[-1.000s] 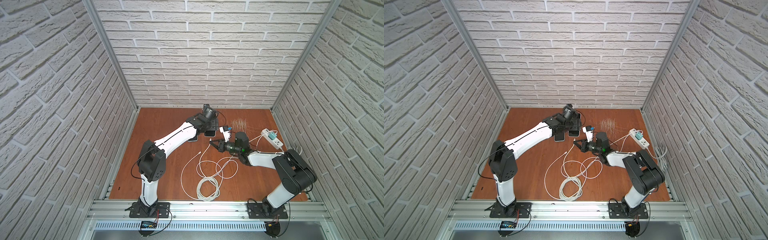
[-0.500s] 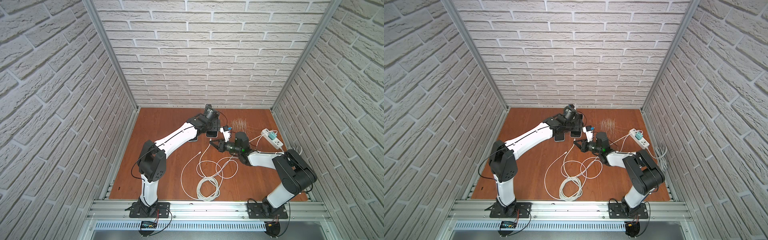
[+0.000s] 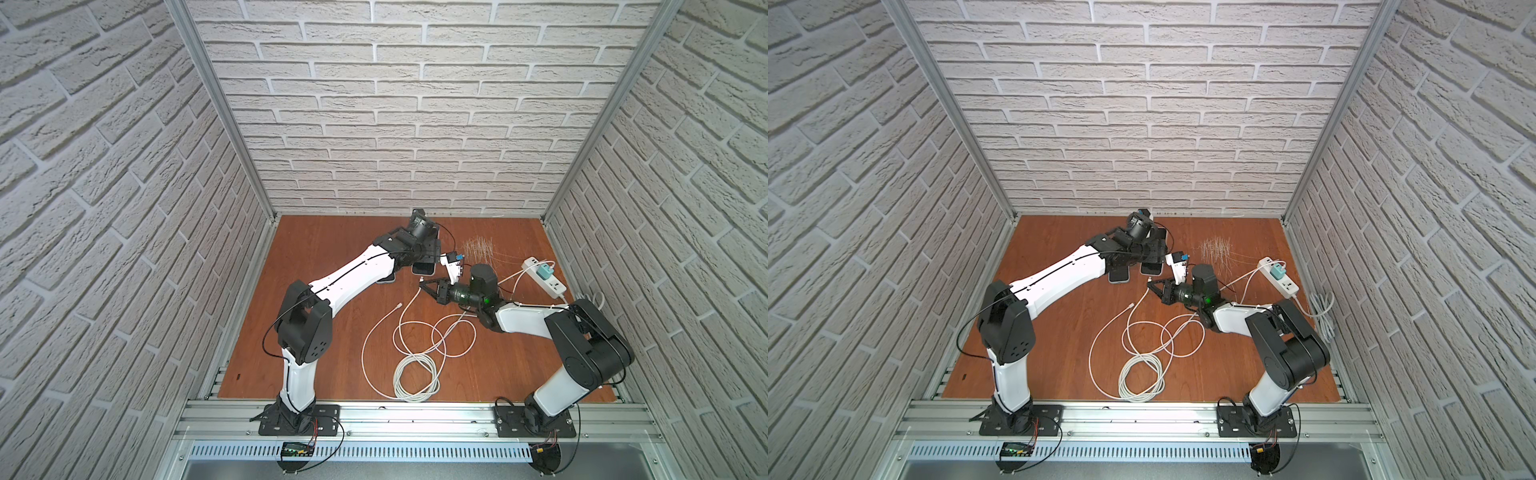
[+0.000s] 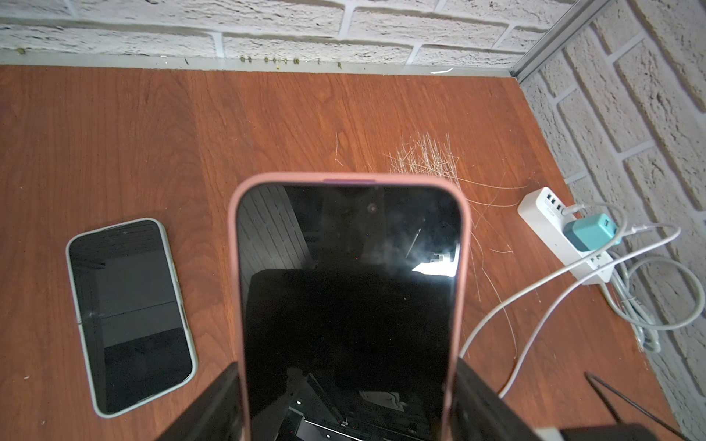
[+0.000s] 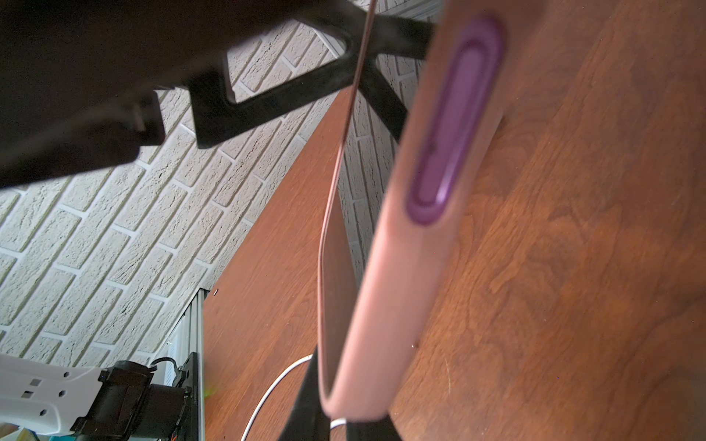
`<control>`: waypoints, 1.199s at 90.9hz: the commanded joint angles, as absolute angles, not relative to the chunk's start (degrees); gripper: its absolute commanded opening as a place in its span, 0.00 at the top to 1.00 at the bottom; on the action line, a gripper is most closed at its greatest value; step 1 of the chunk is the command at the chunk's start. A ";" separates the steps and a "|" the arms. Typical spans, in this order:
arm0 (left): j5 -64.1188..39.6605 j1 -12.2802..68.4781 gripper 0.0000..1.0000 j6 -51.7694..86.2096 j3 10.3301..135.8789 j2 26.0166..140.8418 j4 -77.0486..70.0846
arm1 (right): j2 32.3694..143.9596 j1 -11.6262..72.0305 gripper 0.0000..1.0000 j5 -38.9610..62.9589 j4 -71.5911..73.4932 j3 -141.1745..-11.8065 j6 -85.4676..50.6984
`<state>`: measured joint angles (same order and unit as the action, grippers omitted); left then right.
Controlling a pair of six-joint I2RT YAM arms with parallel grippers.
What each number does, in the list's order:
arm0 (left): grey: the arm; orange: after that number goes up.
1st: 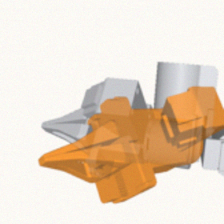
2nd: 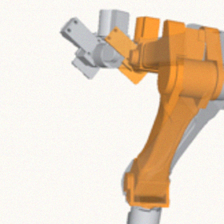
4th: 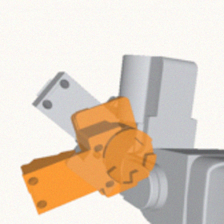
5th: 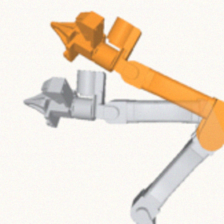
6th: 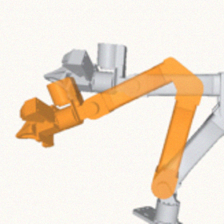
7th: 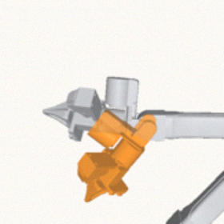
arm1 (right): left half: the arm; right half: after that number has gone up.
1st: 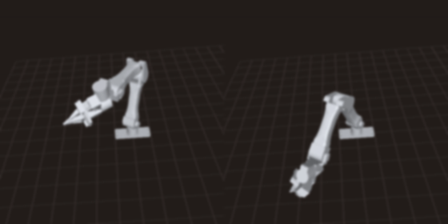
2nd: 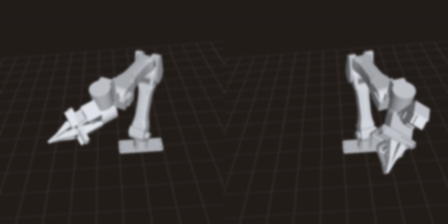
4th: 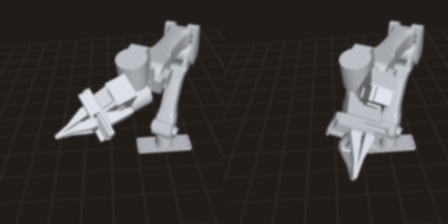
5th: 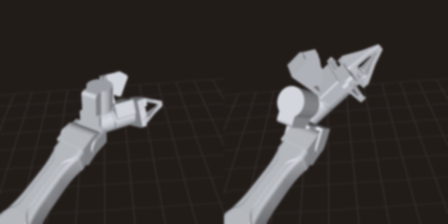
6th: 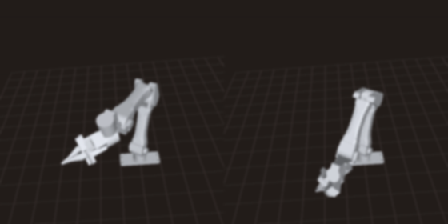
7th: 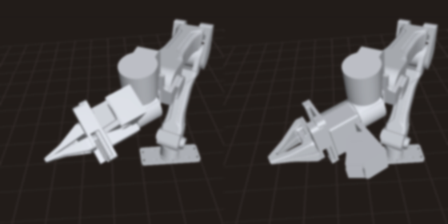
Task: Plug the charging cable into the phone
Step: Insert the charging cable into the phone.
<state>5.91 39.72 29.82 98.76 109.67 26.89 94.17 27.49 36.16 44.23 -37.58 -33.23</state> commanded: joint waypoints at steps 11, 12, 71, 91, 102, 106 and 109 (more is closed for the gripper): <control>4.73 40.17 0.84 29.24 99.80 110.68 23.25 | 91.85 27.33 0.97 35.60 48.42 -36.50 -33.46; 4.69 40.21 0.84 29.30 99.82 110.71 23.23 | 91.85 27.29 0.97 35.60 48.43 -36.53 -33.48; 4.39 40.65 0.84 29.47 97.65 108.78 22.20 | 91.54 26.83 0.97 34.73 48.03 -36.22 -33.53; 4.81 40.63 0.84 29.27 96.99 108.29 22.39 | 91.49 26.63 0.97 34.63 48.16 -36.04 -33.74; 5.01 40.61 0.84 29.22 97.02 108.13 22.58 | 91.48 26.55 0.97 34.62 48.10 -36.01 -33.75; 4.92 40.63 0.84 29.18 97.11 108.10 22.52 | 91.49 26.54 0.97 34.63 48.08 -36.00 -33.73; 4.76 40.64 0.84 29.18 97.12 108.09 22.58 | 91.49 26.50 0.97 34.63 48.10 -35.99 -33.70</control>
